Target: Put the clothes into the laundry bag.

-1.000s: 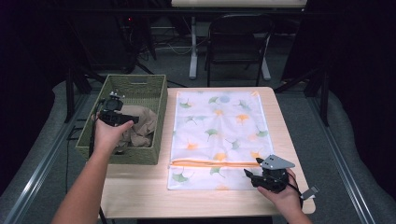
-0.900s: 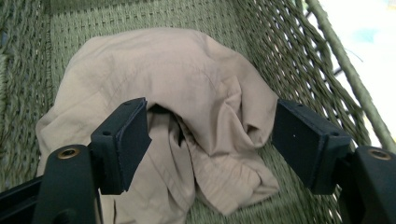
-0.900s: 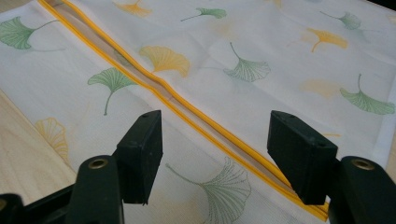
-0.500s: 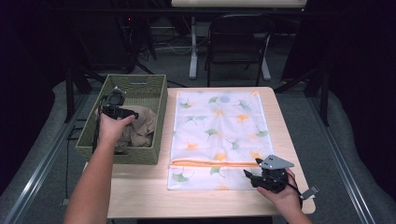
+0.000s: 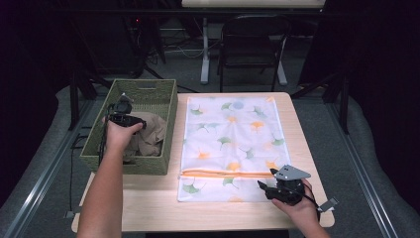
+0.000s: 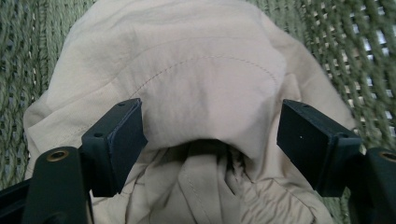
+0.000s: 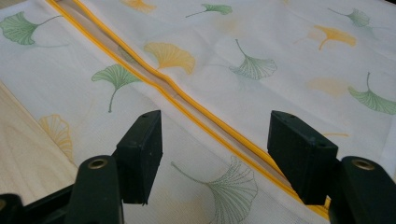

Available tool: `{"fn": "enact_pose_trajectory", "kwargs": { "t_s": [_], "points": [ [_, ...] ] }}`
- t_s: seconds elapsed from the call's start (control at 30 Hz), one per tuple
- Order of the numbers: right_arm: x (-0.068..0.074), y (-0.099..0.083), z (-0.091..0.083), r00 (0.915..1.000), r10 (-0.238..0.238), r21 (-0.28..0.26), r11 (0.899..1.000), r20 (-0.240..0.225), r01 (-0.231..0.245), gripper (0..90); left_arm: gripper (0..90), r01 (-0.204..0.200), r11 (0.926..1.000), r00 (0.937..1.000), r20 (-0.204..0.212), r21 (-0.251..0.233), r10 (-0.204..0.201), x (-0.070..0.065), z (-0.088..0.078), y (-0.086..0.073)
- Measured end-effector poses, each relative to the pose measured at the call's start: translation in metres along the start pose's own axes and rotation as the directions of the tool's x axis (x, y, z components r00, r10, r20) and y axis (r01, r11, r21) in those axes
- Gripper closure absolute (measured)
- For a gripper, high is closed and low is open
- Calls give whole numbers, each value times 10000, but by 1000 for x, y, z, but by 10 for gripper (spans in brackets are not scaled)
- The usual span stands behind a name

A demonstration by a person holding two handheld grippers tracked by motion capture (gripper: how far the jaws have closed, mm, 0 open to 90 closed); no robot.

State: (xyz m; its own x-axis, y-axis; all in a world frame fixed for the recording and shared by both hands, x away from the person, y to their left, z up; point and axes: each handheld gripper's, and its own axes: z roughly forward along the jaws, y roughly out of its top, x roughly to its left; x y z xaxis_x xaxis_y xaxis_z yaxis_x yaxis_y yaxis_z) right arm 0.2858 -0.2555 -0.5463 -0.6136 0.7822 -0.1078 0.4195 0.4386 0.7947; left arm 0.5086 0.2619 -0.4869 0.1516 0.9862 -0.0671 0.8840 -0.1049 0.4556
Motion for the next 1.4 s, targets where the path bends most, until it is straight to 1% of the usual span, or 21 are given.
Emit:
{"fn": "enact_pose_trajectory", "kwargs": {
  "t_s": [0.13, 0.33, 0.47, 0.5, 0.73, 0.93, 1.07, 1.17, 1.3, 1.4],
  "points": [
    [0, 0, 0, 10000, 40, -1, 10000, 42, -40, 357, 231, 13, 9999, 10000, -37, 139, -12, 0, 8, 1],
    [-1, 0, 0, 10000, 67, -2, 10000, 18, -67, 357, 231, 78, 9995, 10000, -37, 316, -77, 1, 15, 2],
    [0, 0, 0, 10000, 55, 16, 10000, 49, -55, 357, 215, 211, 9982, 9997, -127, 560, -204, 4, 19, 2],
    [0, 0, 0, 10000, 42, 28, 10000, 42, -42, 357, 205, 172, 9982, 9997, -191, 579, -161, 5, 19, 2],
    [0, 0, 1, 10000, 33, 56, 10000, -18, -33, 357, 177, 224, 9957, 9997, -91, 895, -217, 7, 27, 1],
    [0, 0, 1, 10000, 6, 107, 9999, -73, -6, 358, 158, 118, 9939, 9998, -165, 1098, -101, 5, 33, 0],
    [1, 0, 1, 9999, -15, 96, 10000, -118, 16, 357, 151, -61, 9909, 9991, -419, 1344, 118, 2, 37, 0],
    [1, 0, 1, 10000, -3, 115, 9999, -94, 4, 357, 151, -116, 9894, 9987, -471, 1444, 186, 1, 38, 0],
    [1, 0, 1, 9999, -28, 107, 9999, -114, 29, 358, 151, -38, 9890, 9993, -364, 1482, 93, 3, 40, -1],
    [2, 0, 1, 9999, -34, 88, 10000, -114, 35, 357, 150, 101, 9866, 9997, -247, 1628, -62, 5, 41, -1]
  ]
}}
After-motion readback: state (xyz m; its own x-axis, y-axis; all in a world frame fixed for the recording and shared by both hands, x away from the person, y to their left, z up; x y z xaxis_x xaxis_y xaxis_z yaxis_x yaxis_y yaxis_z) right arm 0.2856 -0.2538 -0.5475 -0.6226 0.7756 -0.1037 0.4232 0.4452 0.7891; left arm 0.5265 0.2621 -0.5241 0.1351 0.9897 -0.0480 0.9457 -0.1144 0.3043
